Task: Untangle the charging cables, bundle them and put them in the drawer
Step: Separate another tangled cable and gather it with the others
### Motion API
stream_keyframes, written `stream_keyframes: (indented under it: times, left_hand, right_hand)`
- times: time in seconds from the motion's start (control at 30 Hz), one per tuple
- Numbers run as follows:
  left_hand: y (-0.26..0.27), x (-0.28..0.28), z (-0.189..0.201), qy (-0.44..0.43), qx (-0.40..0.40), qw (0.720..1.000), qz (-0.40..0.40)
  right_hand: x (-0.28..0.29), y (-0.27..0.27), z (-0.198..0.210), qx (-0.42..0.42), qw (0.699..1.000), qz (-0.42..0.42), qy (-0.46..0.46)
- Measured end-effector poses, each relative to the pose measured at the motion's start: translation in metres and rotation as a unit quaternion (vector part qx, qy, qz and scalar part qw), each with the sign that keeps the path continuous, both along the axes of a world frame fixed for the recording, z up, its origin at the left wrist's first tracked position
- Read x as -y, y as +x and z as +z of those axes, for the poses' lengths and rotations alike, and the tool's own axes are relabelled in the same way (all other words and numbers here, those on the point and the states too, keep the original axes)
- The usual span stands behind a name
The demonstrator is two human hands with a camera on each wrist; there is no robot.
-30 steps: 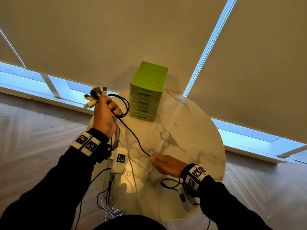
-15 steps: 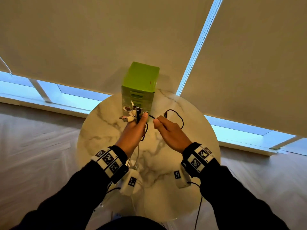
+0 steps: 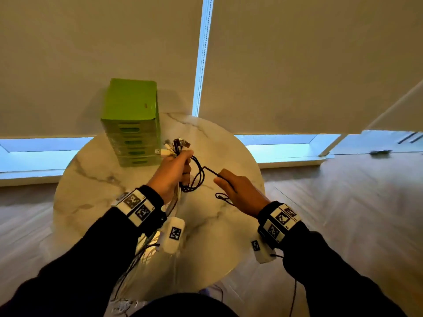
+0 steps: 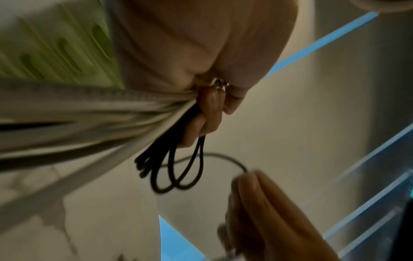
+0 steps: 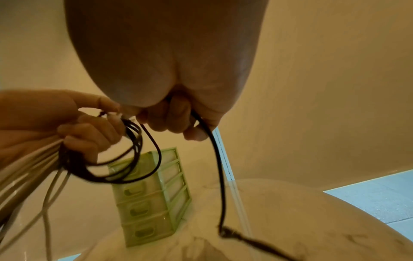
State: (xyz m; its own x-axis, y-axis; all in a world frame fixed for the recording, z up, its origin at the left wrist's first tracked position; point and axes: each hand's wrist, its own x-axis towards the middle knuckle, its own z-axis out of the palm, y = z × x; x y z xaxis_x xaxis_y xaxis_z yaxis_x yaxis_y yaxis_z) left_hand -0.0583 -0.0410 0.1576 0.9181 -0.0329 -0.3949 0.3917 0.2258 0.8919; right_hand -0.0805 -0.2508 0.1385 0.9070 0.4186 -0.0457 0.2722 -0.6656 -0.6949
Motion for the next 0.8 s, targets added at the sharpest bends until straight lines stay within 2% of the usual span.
stream_keyframes:
  times: [0.1, 0.17, 0.4, 0.6, 0.8]
  left_hand:
    - [-0.013, 0.034, -0.011, 0.022, -0.023, 0.992, -0.118]
    - [-0.016, 0.048, -0.015, 0.0, -0.006, 0.992, -0.128]
    - [0.005, 0.039, -0.008, -0.007, 0.06, 0.998, 0.014]
    - [0.024, 0.012, 0.0, -0.018, 0.097, 0.987, 0.124]
    - [0.027, 0.018, -0.004, -0.009, 0.117, 0.986, 0.119]
  right_hand:
    - [-0.003, -0.004, 0.004, 0.054, 0.998, -0.013, 0.011]
    - [-0.004, -0.007, 0.004, 0.07, 0.997, -0.005, 0.018]
    - [0.019, -0.016, -0.012, -0.046, 0.998, -0.027, -0.027]
    - [0.071, -0.023, -0.057, -0.177, 0.967, -0.081, -0.163]
    - [0.137, -0.06, -0.091, -0.248, 0.926, -0.181, -0.218]
